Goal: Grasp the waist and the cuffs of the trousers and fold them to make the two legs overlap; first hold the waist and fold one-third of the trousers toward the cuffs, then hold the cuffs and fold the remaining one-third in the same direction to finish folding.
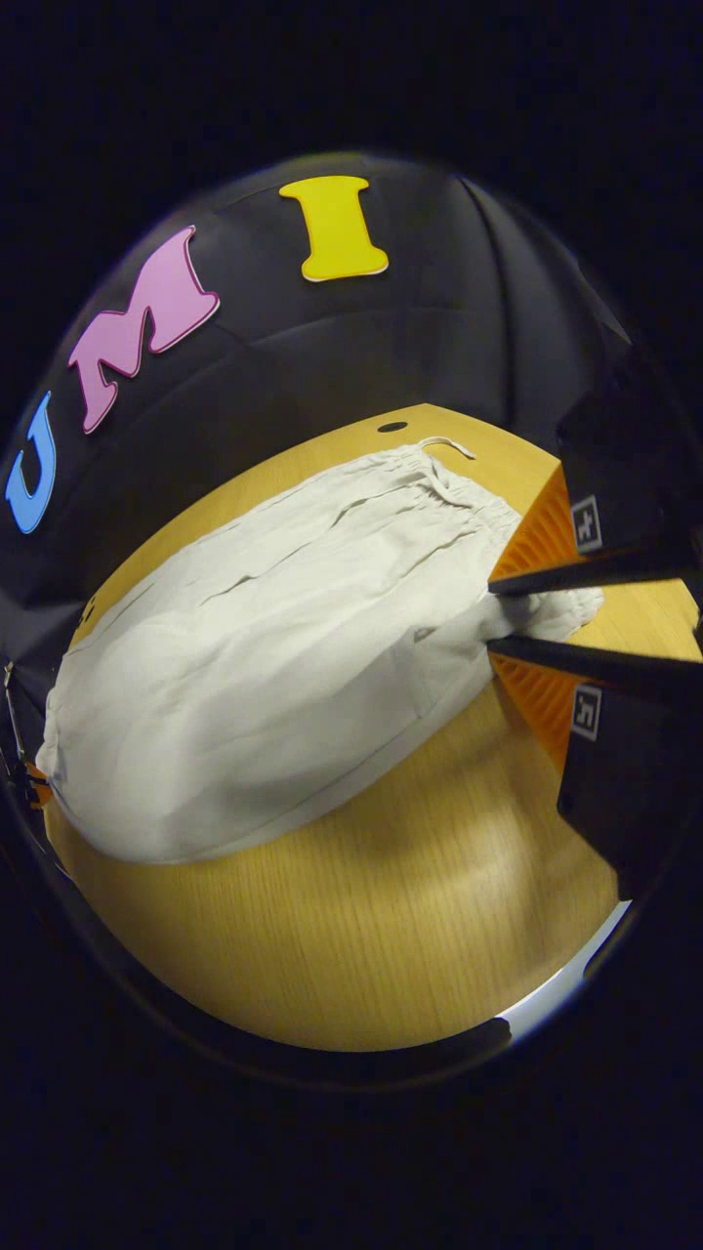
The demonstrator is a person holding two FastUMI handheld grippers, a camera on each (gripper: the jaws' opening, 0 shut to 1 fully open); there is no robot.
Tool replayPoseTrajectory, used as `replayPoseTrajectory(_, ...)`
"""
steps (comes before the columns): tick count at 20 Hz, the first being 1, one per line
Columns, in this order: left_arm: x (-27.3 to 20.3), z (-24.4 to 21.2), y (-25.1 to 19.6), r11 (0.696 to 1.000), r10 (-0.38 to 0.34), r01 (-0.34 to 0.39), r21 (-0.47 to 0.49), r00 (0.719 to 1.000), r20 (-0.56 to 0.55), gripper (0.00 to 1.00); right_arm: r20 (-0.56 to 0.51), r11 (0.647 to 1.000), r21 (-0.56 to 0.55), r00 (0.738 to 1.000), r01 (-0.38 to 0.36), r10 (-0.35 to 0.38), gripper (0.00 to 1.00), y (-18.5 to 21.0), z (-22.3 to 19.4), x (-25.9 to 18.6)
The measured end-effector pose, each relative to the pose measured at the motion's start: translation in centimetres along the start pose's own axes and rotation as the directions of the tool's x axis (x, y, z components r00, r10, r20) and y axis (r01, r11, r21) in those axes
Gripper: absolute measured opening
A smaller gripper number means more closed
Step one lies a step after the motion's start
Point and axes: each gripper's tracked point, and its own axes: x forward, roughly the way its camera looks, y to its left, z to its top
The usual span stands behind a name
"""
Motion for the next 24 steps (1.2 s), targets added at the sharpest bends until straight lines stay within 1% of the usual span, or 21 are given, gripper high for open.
replayPoseTrajectory(1, 0.0, 0.0, 0.0, 1.000, 0.008, -0.008, 0.005, 1.000, 0.000, 0.06, -0.012, 1.000, -0.020, 1.000, 0.002, -0.002, 0.24, 0.4, 0.0, 0.2)
replayPoseTrajectory(2, 0.1, 0.0, 0.0, 1.000, 0.016, -0.016, 0.010, 1.000, 0.001, 0.06, -0.012, 0.999, -0.038, 1.000, 0.009, -0.009, 0.12, 0.3, 0.1, -0.1)
replayPoseTrajectory(3, 0.0, 0.1, 0.1, 1.000, 0.024, -0.024, 0.007, 1.000, 0.004, 0.06, -0.022, 0.999, -0.038, 1.000, 0.012, -0.013, 0.10, 0.2, -0.1, 0.6)
replayPoseTrajectory(4, -0.1, 0.1, 0.1, 0.999, 0.032, -0.032, -0.009, 0.999, 0.003, 0.06, -0.041, 1.000, -0.013, 0.999, -0.001, 0.000, 0.06, 0.2, -0.1, -0.1)
replayPoseTrajectory(5, 0.0, 0.2, 0.2, 0.999, 0.036, -0.036, -0.034, 0.999, 0.007, 0.06, -0.059, 1.000, 0.023, 0.998, -0.003, 0.004, 0.06, 0.2, -0.2, 0.1)
replayPoseTrajectory(9, -0.5, 0.4, 0.7, 0.991, 0.074, -0.070, -0.113, 0.997, 0.028, 0.06, -0.079, 0.984, 0.158, 0.994, 0.082, -0.070, 0.05, -2.2, 1.4, -2.0)
replayPoseTrajectory(12, -1.0, 0.4, 1.8, 0.973, 0.099, -0.089, -0.214, 0.994, 0.037, 0.06, -0.087, 0.948, 0.293, 0.990, 0.129, -0.108, 0.05, -4.1, 2.8, -3.2)
replayPoseTrajectory(14, -1.4, 0.9, 2.8, 0.946, 0.105, -0.087, -0.313, 0.994, 0.039, 0.06, -0.089, 0.911, 0.380, 0.987, 0.161, -0.137, 0.05, -6.0, 3.7, -3.1)
replayPoseTrajectory(16, -1.7, 1.7, 4.1, 0.911, 0.097, -0.074, -0.405, 0.995, 0.037, 0.06, -0.099, 0.868, 0.455, 0.980, 0.199, -0.173, 0.05, -8.1, 4.4, -2.7)
replayPoseTrajectory(18, -1.9, 2.8, 5.8, 0.877, 0.100, -0.070, -0.475, 0.994, 0.037, 0.06, -0.108, 0.811, 0.537, 0.972, 0.233, -0.208, 0.05, -10.1, 5.1, -2.7)
replayPoseTrajectory(19, -2.0, 3.4, 6.8, 0.862, 0.102, -0.069, -0.502, 0.994, 0.039, 0.06, -0.112, 0.778, 0.577, 0.968, 0.248, -0.225, 0.05, -11.3, 5.4, -2.4)
replayPoseTrajectory(21, -1.9, 4.9, 8.8, 0.838, 0.123, -0.079, -0.540, 0.991, 0.046, 0.06, -0.103, 0.714, 0.654, 0.965, 0.250, -0.243, 0.05, -13.2, 6.2, -1.3)
replayPoseTrajectory(23, -1.0, 6.6, 10.5, 0.821, 0.141, -0.086, -0.565, 0.989, 0.054, 0.06, -0.097, 0.665, 0.703, 0.960, 0.253, -0.263, 0.05, -15.0, 7.1, -0.1)
replayPoseTrajectory(24, -0.5, 7.6, 11.2, 0.817, 0.144, -0.086, -0.570, 0.988, 0.056, 0.06, -0.094, 0.650, 0.716, 0.958, 0.253, -0.269, 0.05, -15.5, 7.5, 0.4)
